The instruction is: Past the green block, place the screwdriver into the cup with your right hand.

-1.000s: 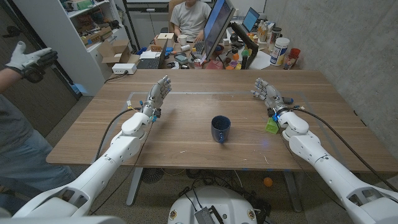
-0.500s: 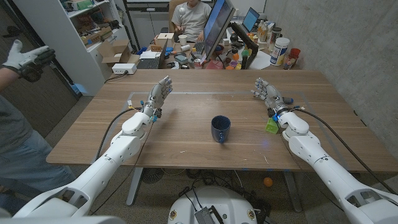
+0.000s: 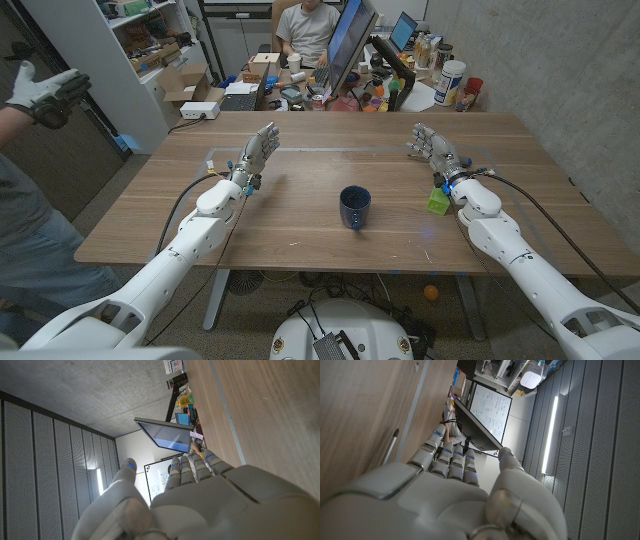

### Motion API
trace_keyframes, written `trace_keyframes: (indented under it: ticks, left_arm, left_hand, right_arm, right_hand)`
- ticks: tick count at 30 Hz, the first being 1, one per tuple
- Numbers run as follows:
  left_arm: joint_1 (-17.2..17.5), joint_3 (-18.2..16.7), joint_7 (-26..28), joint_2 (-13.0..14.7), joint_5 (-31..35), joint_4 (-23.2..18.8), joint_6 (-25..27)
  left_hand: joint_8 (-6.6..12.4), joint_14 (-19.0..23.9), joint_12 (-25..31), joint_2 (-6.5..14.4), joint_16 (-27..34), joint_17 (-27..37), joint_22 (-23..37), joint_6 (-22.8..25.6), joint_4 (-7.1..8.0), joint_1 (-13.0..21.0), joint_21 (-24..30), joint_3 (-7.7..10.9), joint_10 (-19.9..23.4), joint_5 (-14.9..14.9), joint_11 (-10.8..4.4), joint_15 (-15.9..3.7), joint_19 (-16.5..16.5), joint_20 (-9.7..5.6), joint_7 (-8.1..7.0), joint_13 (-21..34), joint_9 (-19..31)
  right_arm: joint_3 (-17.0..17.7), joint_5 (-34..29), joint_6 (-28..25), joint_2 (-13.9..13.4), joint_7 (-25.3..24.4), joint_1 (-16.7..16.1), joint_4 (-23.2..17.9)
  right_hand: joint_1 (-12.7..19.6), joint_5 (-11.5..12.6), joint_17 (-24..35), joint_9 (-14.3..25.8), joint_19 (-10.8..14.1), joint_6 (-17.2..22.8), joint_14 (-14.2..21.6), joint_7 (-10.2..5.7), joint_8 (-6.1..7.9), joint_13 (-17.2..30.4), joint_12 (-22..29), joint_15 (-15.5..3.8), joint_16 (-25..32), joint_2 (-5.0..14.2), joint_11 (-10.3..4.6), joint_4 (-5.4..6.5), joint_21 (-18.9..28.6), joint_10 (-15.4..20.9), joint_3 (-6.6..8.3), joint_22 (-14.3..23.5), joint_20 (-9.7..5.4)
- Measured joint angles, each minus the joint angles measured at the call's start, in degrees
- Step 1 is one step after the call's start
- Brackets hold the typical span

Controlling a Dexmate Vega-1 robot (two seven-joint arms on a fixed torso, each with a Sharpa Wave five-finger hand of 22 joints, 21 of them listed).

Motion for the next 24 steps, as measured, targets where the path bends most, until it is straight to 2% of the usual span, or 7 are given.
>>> trace_keyframes:
  ticks: [6, 16, 20, 24]
  left_arm:
    - [0.1, 0.0, 0.4, 0.1, 0.3, -0.6, 0.3]
    - [0.2, 0.1, 1.0, 0.1, 0.7, -1.1, 0.7]
    - [0.2, 0.2, 1.2, 0.2, 0.9, -1.5, 0.9]
    - [0.3, 0.2, 1.6, 0.3, 1.1, -2.0, 1.3]
  left_hand:
    - [0.0, 0.3, 0.0, 0.0, 0.0, -0.1, 0.0, 0.4, -0.24, 0.0, 0.0, 0.24, 0.0, 0.0, -0.34, -0.31, 0.4, -0.59, -0.14, 0.0, 0.0]
    - [0.0, 0.2, 0.0, 0.1, 0.0, -0.1, 0.0, 0.5, -0.49, 0.1, 0.0, -0.02, -0.1, 0.0, -0.52, -0.45, 0.4, -0.59, -0.08, -0.3, 0.0]
    - [0.0, 0.1, 0.0, 0.2, 0.0, -0.1, 0.0, 0.5, -0.5, 0.2, 0.0, -0.02, -0.1, 0.0, -0.52, -0.52, 0.4, -0.56, -0.08, -0.3, 0.0]
    - [0.0, 0.1, 0.0, 0.2, 0.0, -0.1, 0.0, 0.5, -0.49, 0.2, 0.0, -0.02, -0.1, 0.0, -0.52, -0.52, 0.4, -0.56, -0.08, -0.3, 0.0]
  right_arm:
    - [0.5, -1.1, 0.2, -1.1, -0.8, -0.3, -0.7]
    - [1.1, -2.1, 0.0, -3.2, -1.2, -0.7, -1.7]
    - [1.4, -2.3, -0.2, -3.9, -1.2, -0.8, -2.0]
    - [1.7, -2.5, -0.3, -4.7, -1.2, -1.1, -2.4]
  right_hand:
    - [0.6, 0.0, 0.0, 0.0, 0.2, 0.0, 0.4, 0.0, 0.0, 0.0, 0.2, -0.02, 0.0, -0.02, 0.0, -0.22, 0.0, 0.0, 0.22, 0.0, -0.22]
    - [0.7, 0.0, -0.3, 0.0, 0.2, 0.4, 0.4, -0.41, 0.0, 0.0, 0.2, -0.02, 0.0, -0.15, -0.3, -0.68, 0.0, 0.3, 0.21, 0.0, -0.22]
    - [1.2, 0.0, -0.5, 0.0, 0.2, 1.0, 0.6, -1.47, 0.0, 0.0, 0.2, -0.23, 0.0, -0.63, -0.3, -0.8, 0.0, 0.3, 0.33, 0.0, -0.22]
    - [1.6, 0.0, -0.5, 0.0, 0.2, 1.2, 0.7, -2.08, 0.0, 0.0, 0.2, -0.33, 0.0, -0.27, -0.61, -0.93, 0.0, 0.6, 0.46, 0.0, -0.22]
